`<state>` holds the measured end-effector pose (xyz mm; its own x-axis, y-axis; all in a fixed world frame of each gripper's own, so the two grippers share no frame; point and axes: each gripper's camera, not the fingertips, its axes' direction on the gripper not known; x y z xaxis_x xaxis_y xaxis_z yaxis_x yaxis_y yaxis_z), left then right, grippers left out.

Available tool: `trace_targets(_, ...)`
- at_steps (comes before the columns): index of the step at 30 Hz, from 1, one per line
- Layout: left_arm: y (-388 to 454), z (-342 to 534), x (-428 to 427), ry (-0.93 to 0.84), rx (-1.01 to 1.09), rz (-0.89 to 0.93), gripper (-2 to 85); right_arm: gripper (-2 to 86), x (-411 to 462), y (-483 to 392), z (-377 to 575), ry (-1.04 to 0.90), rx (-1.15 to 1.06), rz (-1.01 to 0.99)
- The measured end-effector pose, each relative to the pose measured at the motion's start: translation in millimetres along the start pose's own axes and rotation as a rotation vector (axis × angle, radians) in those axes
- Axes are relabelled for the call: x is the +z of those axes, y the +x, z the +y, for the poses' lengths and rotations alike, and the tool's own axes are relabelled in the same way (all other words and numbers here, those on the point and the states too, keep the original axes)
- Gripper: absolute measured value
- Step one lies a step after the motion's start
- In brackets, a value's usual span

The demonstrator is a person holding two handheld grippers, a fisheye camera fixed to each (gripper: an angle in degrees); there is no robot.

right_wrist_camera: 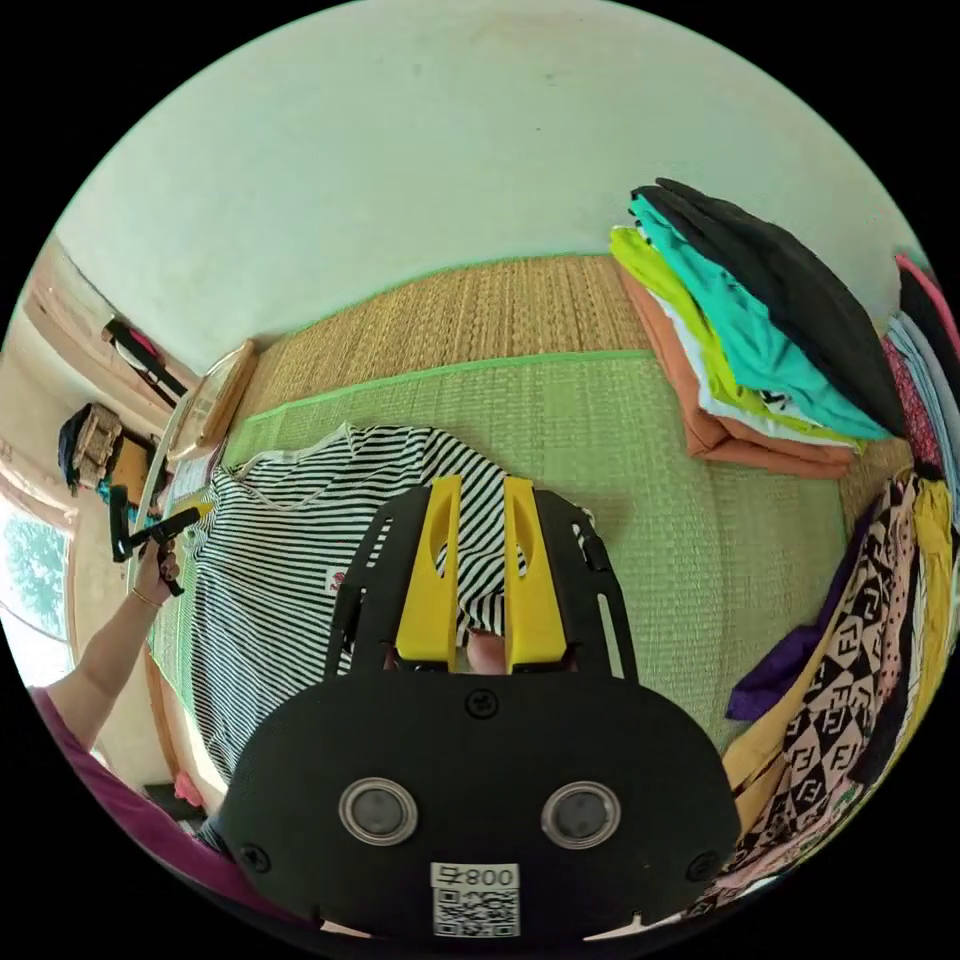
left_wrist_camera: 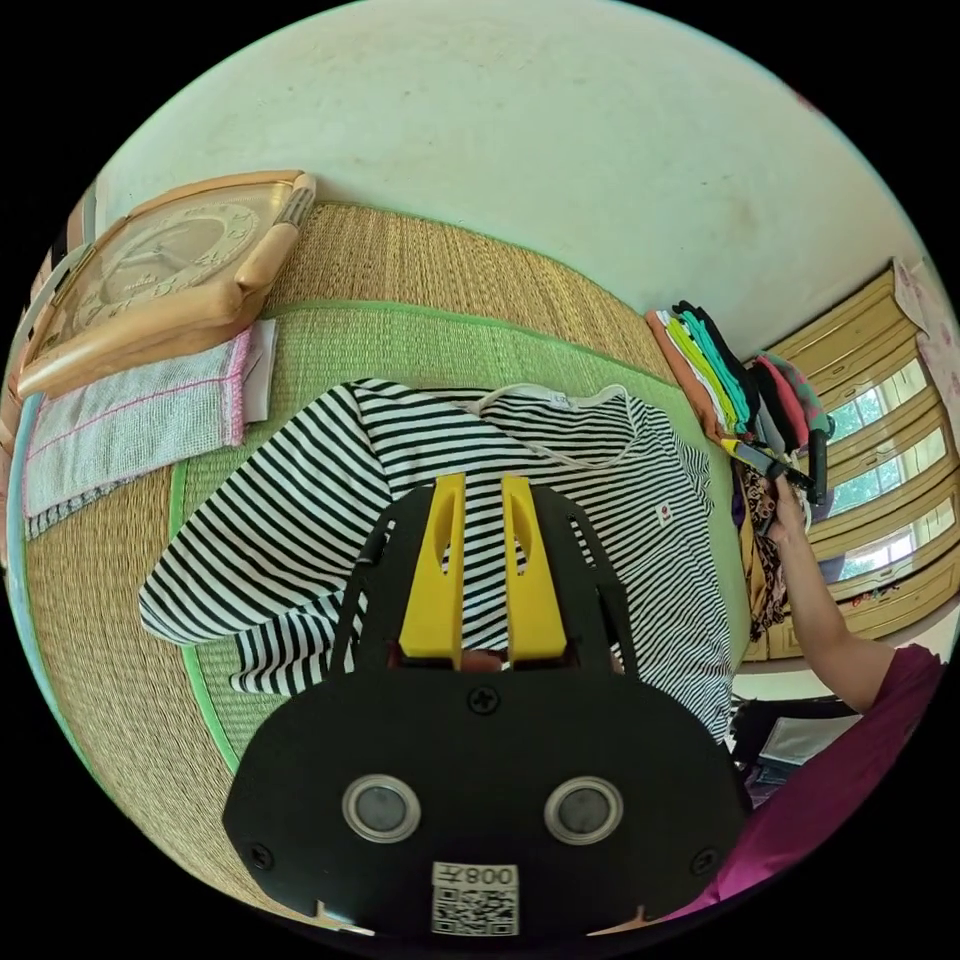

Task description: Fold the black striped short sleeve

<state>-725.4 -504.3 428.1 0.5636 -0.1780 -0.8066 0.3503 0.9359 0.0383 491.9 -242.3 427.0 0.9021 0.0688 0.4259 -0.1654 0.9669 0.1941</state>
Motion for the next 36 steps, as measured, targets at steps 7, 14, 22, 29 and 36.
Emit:
trace_targets(7, 23.0, -59.3, 36.1, -0.085, 0.083, -0.049, 7.2, 8.0, 82.2, -109.9, -60.9, -0.143, -0.326, 0.041)
trace_targets(14, 52.6, -77.7, 72.2, -0.184, 0.193, -0.244, 3.1, 6.9, 142.6, -173.1, -63.8, -0.229, -0.450, 0.104)
trace_targets(22, 61.6, -96.9, 57.1, -0.090, 0.141, -0.141, 1.3, 2.2, 131.7, -161.6, -76.5, -0.139, -0.313, -0.028)
trace_targets(29, 50.9, -108.6, 66.6, -0.080, 0.049, -0.078, 3.7, 4.6, 128.0, -144.1, -90.9, -0.128, -0.225, -0.161)
trace_targets(36, 50.1, -93.1, 58.0, -0.022, 0.095, -0.079, 7.7, 7.3, 114.5, -111.3, -73.7, -0.097, -0.202, -0.057)
